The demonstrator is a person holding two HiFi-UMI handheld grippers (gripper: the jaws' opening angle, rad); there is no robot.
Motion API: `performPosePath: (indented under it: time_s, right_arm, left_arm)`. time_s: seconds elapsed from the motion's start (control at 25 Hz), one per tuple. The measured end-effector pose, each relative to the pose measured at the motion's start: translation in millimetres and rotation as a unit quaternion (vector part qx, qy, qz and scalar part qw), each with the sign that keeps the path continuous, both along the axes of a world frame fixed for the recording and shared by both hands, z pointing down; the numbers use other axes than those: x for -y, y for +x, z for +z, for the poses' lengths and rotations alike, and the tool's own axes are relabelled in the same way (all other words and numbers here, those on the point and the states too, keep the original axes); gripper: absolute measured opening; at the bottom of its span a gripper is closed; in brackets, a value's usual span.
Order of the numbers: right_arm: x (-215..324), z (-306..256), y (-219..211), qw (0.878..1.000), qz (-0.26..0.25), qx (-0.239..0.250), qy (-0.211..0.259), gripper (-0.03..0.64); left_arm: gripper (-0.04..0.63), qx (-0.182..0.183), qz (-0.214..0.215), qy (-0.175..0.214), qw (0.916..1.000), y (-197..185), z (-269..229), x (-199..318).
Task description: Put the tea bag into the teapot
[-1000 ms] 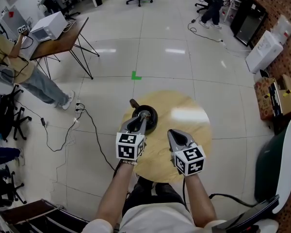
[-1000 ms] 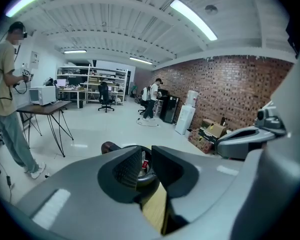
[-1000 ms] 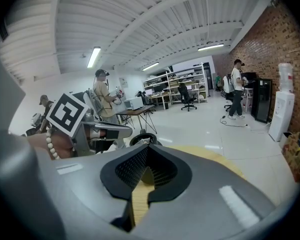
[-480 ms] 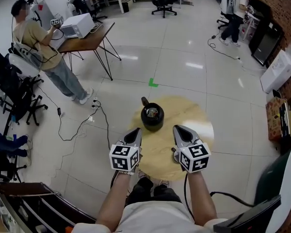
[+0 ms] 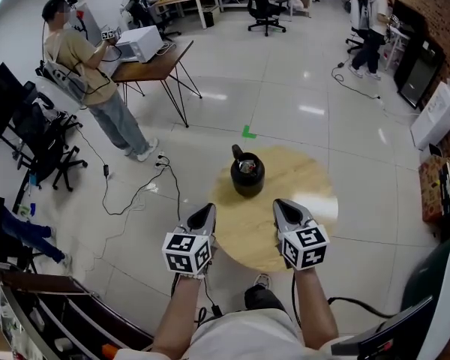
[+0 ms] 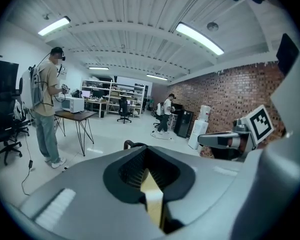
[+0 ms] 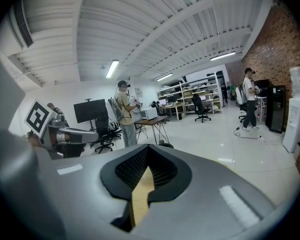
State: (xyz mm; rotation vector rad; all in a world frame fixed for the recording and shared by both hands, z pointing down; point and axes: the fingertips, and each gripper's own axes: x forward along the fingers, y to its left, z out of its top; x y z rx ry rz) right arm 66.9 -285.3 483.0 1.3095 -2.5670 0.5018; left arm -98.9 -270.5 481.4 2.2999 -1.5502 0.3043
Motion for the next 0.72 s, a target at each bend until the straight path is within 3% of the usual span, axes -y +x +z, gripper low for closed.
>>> performPosePath:
  time_s: [0.52,0.72]
  right_arm:
    - [-176.0,-1.8,-94.3,0.999,-0.031,-0.031,0.012,0.002]
    - [-245.5,9.1,-107.7,0.998,-0.031,-0.056,0.002,0.002]
  left_arm:
    - [0.012,-0.04,-0.02,0.015,0.9989,-73.6,8.6,-187.6]
    - [0.012,-0.059,-0.014,0.011,0.9981,-84.2,18.2,-247.9]
